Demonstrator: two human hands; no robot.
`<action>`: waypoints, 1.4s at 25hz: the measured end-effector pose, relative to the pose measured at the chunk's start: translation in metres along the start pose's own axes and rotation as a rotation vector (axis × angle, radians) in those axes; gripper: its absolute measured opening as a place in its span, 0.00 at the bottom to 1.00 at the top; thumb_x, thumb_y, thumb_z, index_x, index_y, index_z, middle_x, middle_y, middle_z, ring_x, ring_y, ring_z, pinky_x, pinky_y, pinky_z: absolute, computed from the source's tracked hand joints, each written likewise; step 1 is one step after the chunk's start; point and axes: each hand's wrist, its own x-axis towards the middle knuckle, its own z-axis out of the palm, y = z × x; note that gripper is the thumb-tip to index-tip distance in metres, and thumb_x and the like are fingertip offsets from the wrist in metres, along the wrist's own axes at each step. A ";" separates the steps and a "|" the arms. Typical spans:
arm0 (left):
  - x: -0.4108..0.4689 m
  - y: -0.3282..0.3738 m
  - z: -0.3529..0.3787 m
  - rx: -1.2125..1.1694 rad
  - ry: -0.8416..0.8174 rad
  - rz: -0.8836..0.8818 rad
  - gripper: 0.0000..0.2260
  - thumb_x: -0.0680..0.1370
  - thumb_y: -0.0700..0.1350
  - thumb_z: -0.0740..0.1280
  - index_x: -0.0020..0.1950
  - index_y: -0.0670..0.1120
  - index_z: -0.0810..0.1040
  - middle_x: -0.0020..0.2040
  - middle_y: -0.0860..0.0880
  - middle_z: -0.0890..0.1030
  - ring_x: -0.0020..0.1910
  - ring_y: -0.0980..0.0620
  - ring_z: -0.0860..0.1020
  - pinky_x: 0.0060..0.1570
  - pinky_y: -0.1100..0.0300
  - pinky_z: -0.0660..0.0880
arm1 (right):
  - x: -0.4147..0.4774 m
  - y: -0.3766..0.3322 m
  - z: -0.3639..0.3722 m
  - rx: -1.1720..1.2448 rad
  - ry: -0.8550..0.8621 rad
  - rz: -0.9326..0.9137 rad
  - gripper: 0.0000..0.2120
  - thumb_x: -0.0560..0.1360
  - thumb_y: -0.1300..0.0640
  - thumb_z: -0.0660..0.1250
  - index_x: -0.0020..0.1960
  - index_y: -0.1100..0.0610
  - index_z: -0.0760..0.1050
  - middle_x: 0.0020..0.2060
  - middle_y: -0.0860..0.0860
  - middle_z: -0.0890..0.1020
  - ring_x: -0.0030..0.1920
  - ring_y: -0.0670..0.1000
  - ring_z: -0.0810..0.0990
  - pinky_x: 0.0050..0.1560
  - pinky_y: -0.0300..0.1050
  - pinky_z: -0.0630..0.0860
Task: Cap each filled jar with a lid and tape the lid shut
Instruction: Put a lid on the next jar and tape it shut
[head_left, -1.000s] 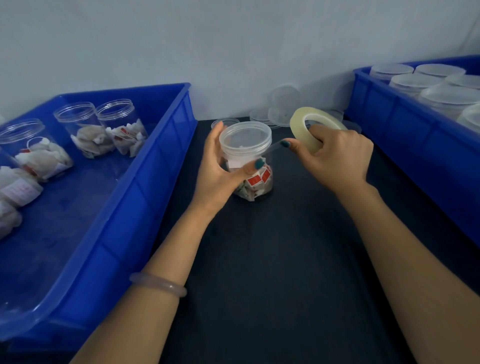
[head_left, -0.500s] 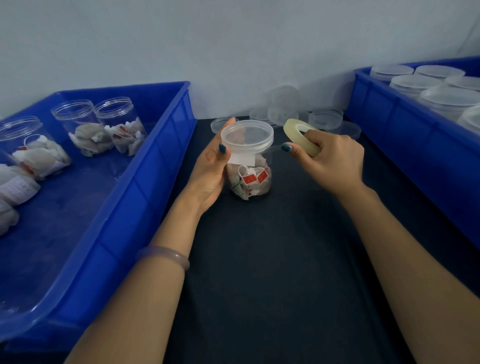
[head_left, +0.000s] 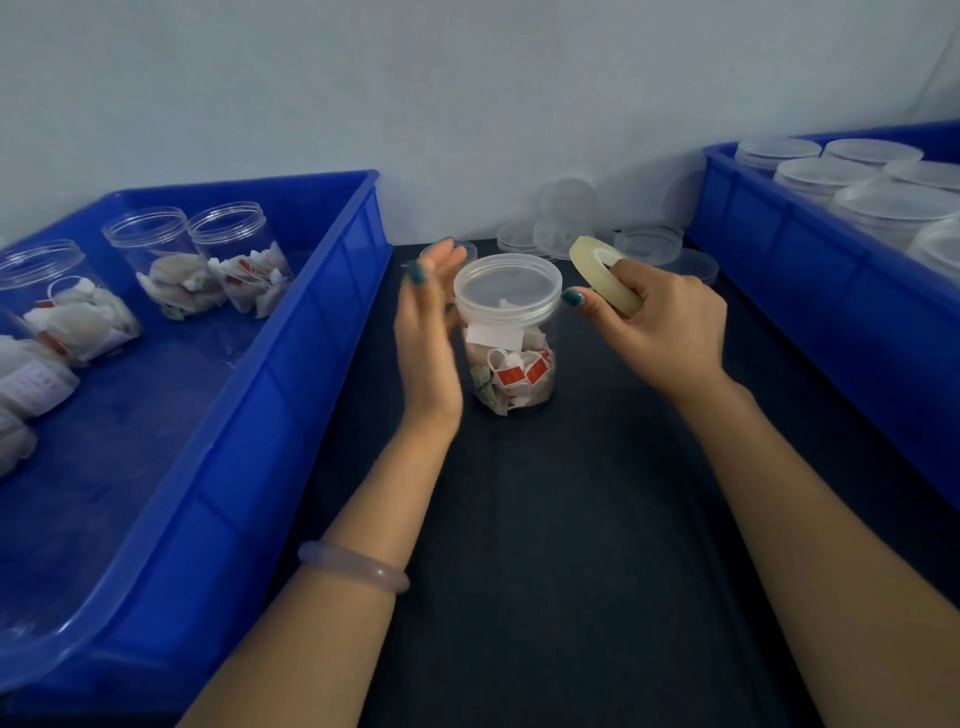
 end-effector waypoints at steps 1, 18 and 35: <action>-0.008 0.001 0.004 0.119 -0.050 0.066 0.35 0.71 0.74 0.61 0.70 0.54 0.69 0.67 0.57 0.77 0.66 0.61 0.74 0.63 0.65 0.72 | 0.000 0.000 0.000 0.001 0.000 -0.002 0.38 0.68 0.23 0.47 0.40 0.56 0.75 0.29 0.51 0.75 0.31 0.54 0.73 0.32 0.44 0.60; 0.001 0.013 -0.008 -0.093 -0.357 -0.201 0.39 0.57 0.68 0.78 0.63 0.50 0.79 0.57 0.46 0.84 0.57 0.47 0.82 0.56 0.53 0.79 | -0.001 -0.010 -0.020 -0.007 -0.048 -0.093 0.41 0.69 0.21 0.43 0.30 0.57 0.69 0.24 0.48 0.67 0.29 0.50 0.66 0.48 0.48 0.61; 0.002 0.003 -0.007 0.330 -0.416 -0.007 0.39 0.65 0.76 0.61 0.70 0.55 0.67 0.60 0.64 0.74 0.57 0.75 0.73 0.50 0.78 0.72 | -0.006 -0.016 -0.011 0.143 -0.265 -0.036 0.31 0.64 0.22 0.50 0.38 0.50 0.69 0.31 0.46 0.75 0.33 0.48 0.75 0.32 0.46 0.66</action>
